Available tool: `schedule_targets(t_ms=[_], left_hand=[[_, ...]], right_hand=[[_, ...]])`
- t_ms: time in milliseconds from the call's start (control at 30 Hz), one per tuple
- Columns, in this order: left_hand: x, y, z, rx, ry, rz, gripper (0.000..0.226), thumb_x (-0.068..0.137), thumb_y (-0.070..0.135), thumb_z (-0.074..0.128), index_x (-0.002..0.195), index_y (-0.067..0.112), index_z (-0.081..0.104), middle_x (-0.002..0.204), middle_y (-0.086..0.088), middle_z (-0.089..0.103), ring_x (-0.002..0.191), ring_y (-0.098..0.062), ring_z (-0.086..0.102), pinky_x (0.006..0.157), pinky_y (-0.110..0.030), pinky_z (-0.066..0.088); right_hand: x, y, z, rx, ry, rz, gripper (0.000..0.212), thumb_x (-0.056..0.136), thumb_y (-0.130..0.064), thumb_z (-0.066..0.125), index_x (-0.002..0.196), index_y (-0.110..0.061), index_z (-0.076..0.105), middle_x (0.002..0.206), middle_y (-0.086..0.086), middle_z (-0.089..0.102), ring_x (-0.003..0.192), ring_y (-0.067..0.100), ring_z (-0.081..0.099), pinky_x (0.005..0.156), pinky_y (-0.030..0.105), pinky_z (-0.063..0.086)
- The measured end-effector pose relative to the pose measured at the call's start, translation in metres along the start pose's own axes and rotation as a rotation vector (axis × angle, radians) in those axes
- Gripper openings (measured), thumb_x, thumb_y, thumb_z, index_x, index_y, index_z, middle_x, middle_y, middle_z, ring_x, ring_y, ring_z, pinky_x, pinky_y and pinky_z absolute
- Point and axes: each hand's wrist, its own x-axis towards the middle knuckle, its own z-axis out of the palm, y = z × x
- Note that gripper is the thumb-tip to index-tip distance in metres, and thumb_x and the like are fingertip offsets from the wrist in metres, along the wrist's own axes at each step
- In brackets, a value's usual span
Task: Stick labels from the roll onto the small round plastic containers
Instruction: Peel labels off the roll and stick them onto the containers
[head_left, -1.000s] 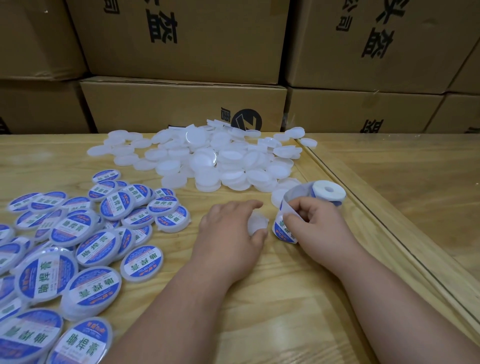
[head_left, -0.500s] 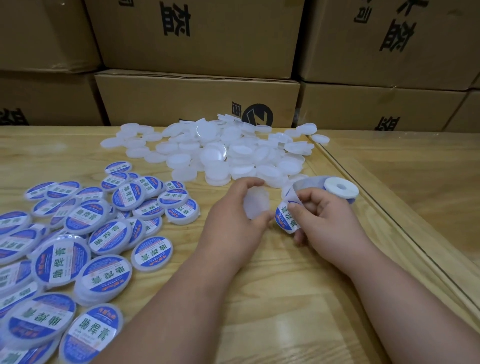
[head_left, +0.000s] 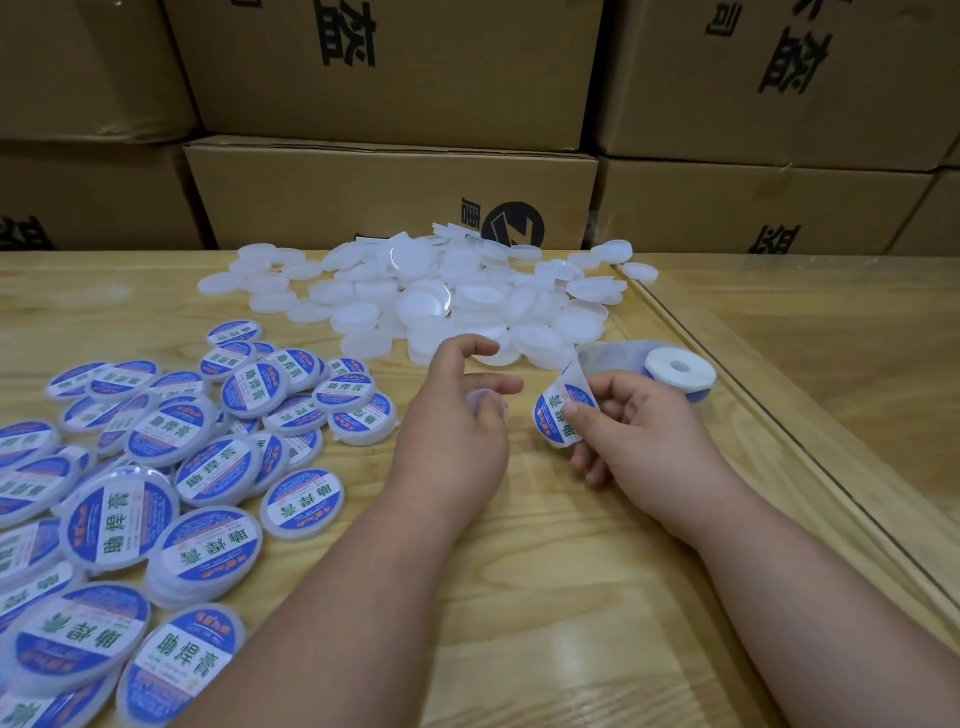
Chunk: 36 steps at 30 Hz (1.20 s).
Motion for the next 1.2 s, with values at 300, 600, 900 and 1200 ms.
schedule_targets(t_ms=[300, 600, 900, 1200], left_hand=[[0.0011, 0.0003, 0.0036, 0.057, -0.072, 0.089, 0.037, 0.093, 0.017, 0.060, 0.118, 0.044, 0.056, 0.096, 0.013, 0.053, 0.064, -0.002, 0.050, 0.061, -0.008, 0.038], [0.0016, -0.0020, 0.0081, 0.187, -0.084, 0.128, 0.016, 0.087, 0.035, 0.073, 0.103, 0.039, 0.073, 0.094, 0.022, 0.061, 0.080, 0.013, 0.051, 0.068, -0.003, 0.036], [0.0018, -0.0037, 0.0092, 0.144, -0.061, 0.171, 0.022, 0.086, 0.028, 0.072, 0.075, 0.043, 0.060, 0.088, 0.033, 0.059, 0.076, -0.001, 0.055, 0.064, -0.009, 0.037], [0.0025, -0.0026, 0.0067, -0.183, -0.005, 0.139, 0.004, 0.088, 0.038, 0.057, 0.089, 0.042, 0.054, 0.090, 0.015, 0.069, 0.078, -0.009, 0.064, 0.071, -0.022, 0.049]], right_hand=[[0.0003, 0.0014, 0.0012, -0.035, -0.022, 0.002, 0.013, 0.098, -0.013, 0.061, 0.092, -0.021, 0.071, 0.062, 0.002, 0.070, 0.051, 0.013, 0.063, 0.048, 0.021, 0.047], [-0.0009, -0.0014, 0.0011, -0.013, -0.051, -0.006, 0.012, 0.097, -0.020, 0.066, 0.090, -0.023, 0.075, 0.063, 0.005, 0.069, 0.055, 0.015, 0.063, 0.051, 0.021, 0.048], [-0.0001, -0.0045, 0.0020, 0.055, 0.040, 0.072, 0.032, 0.101, -0.030, 0.057, 0.077, -0.016, 0.072, 0.055, 0.013, 0.065, 0.046, 0.020, 0.057, 0.047, 0.024, 0.046], [0.0033, -0.0033, 0.0013, 0.034, 0.160, 0.092, 0.031, 0.102, -0.027, 0.056, 0.081, -0.005, 0.067, 0.071, 0.005, 0.074, 0.046, 0.017, 0.058, 0.043, 0.024, 0.046]])
